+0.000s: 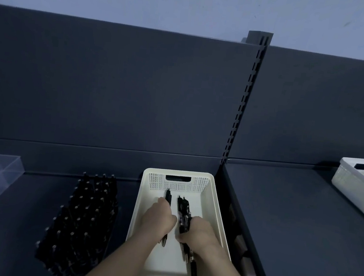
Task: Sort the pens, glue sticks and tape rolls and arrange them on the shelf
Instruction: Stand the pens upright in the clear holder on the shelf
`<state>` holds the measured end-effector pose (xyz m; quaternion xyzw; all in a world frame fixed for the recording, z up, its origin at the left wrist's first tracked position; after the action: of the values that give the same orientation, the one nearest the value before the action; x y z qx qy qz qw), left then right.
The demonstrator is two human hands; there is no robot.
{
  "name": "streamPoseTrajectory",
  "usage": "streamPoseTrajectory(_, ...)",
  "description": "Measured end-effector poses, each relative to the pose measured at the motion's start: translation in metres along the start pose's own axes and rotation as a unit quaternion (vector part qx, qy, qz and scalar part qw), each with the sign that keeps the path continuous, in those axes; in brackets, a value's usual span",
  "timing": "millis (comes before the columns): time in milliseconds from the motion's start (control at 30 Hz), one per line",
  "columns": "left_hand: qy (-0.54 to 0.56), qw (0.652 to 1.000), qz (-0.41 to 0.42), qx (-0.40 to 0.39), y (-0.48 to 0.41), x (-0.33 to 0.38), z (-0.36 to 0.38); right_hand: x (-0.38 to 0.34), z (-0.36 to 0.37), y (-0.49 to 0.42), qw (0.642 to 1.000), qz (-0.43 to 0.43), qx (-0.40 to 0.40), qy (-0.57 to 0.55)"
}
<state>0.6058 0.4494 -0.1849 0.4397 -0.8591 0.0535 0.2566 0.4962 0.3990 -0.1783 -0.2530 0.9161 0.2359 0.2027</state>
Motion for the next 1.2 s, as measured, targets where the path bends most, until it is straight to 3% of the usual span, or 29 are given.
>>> streamPoseTrajectory(200,0.0,1.0,0.023,-0.02,0.007,0.01,0.005,0.003,0.0,0.015,0.999,-0.012,-0.019,0.042)
streamPoseTrajectory(500,-0.017,0.999,0.016,-0.023,0.007,0.011,0.01,0.006,-0.016,0.01,0.998,0.0,0.051,0.022)
streamPoseTrajectory(667,-0.051,0.997,0.015,-0.048,0.008,0.013,0.017,0.007,-0.015,0.009,0.998,-0.019,0.043,0.036)
streamPoseTrajectory(1033,-0.068,0.997,-0.012,-0.042,0.009,0.013,0.017,0.003,-0.025,0.018,0.995,-0.053,0.072,-0.049)
streamPoseTrajectory(1200,-0.081,0.995,0.043,-0.03,0.009,0.02,0.014,0.004,-0.05,0.04,0.973,-0.106,0.107,-0.175)
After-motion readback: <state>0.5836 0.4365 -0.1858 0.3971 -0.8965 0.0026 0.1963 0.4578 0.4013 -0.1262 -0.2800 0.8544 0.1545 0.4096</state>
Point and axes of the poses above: each hand's wrist, its own y-axis away from the middle knuckle, its own z-axis out of the palm, x = y × z, the point moved 8 cm from there along -y, towards the middle knuckle, and after that the axes turned 8 degrees about x, right-handed, at the moved point
